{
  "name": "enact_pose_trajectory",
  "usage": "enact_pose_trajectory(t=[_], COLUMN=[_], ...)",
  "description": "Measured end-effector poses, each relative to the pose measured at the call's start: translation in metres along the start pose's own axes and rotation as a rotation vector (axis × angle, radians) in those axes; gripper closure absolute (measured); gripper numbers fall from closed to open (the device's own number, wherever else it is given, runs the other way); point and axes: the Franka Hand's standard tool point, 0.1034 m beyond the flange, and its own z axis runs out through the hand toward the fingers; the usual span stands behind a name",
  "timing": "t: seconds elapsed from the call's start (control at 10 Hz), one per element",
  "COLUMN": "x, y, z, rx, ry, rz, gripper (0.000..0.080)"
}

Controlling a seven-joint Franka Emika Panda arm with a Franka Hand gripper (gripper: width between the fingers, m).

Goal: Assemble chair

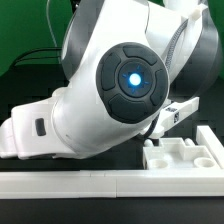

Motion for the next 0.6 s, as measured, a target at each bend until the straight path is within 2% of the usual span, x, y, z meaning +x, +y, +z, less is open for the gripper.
enact_pose_trajectory(t=[0.1, 0.2, 0.3, 0.4, 0.5, 0.6], x=[-0.002, -0.012, -0.026, -0.039, -0.047, -0.043], y=[0.001, 0.002, 0.002, -0.003, -0.014, -0.021], z=[0.0, -0.006, -0.024, -0.046, -0.058, -0.077], rx=[0.003, 0.029, 0.047, 0.06, 0.064, 0.05], ry=[-0.004, -0.025, -0.012, 0.02, 0.029, 0.069], rz=[-0.002, 0.004, 0.039, 0.075, 0.106, 0.147], gripper=[0.0517, 0.0517, 0.0517, 0.0517, 0.0517, 0.0517])
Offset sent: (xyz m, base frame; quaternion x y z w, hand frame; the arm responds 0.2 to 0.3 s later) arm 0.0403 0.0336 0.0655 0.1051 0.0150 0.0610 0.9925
